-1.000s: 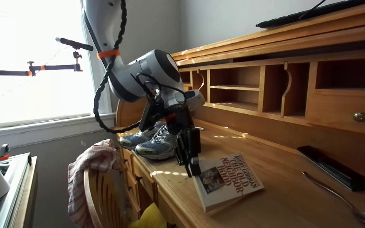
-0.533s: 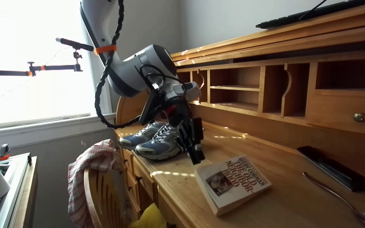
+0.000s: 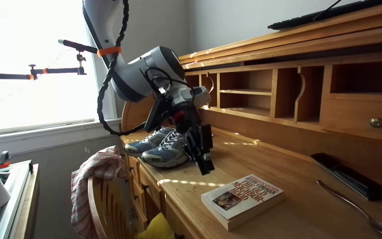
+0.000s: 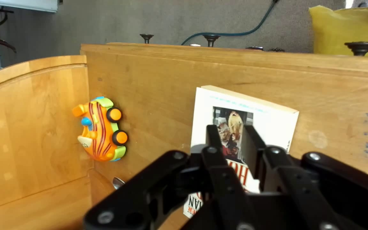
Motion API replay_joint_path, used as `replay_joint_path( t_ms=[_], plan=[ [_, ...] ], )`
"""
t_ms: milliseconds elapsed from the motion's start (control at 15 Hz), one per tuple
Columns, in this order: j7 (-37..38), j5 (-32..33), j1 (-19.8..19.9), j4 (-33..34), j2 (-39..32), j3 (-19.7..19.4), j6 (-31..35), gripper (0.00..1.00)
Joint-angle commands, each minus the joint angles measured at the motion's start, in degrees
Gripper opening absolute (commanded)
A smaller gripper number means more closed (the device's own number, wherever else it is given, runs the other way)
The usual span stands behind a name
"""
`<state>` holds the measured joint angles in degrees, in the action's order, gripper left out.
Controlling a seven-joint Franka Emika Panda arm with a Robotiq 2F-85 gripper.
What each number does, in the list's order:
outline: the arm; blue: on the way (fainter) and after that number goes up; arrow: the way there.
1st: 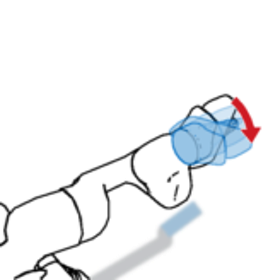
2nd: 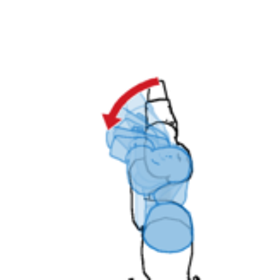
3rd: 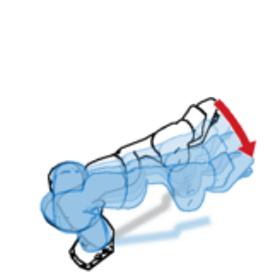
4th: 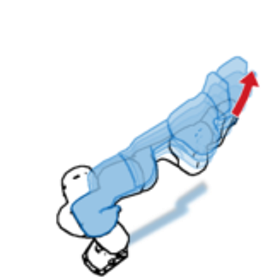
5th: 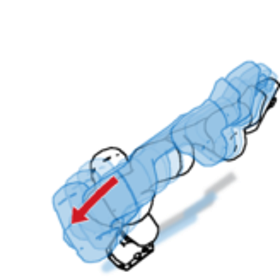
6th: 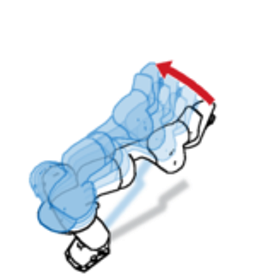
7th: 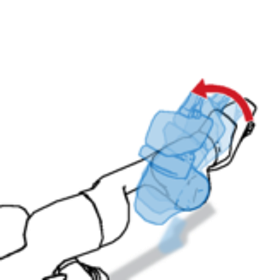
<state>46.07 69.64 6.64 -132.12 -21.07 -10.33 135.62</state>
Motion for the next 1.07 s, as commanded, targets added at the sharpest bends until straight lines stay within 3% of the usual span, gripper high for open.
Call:
replay_joint_path(
  t_ms=[0,400,533,600,733,1000],
  plan=[
    [-0.57,-2.77,3.45,1.11,-0.34,0.06,5.79,0.55],
    [-4.68,-15.24,8.90,2.50,-2.04,-2.38,19.44,1.00],
    [-6.21,-19.17,9.87,2.33,-2.88,-3.57,24.48,0.99],
    [-7.36,-21.29,10.05,2.11,-3.27,-4.10,26.31,0.74],
    [-9.25,-25.12,9.81,2.08,-4.34,-5.58,29.88,0.70],
    [-18.32,-35.55,9.54,1.64,-6.52,-6.61,34.05,0.39]
  ],
)
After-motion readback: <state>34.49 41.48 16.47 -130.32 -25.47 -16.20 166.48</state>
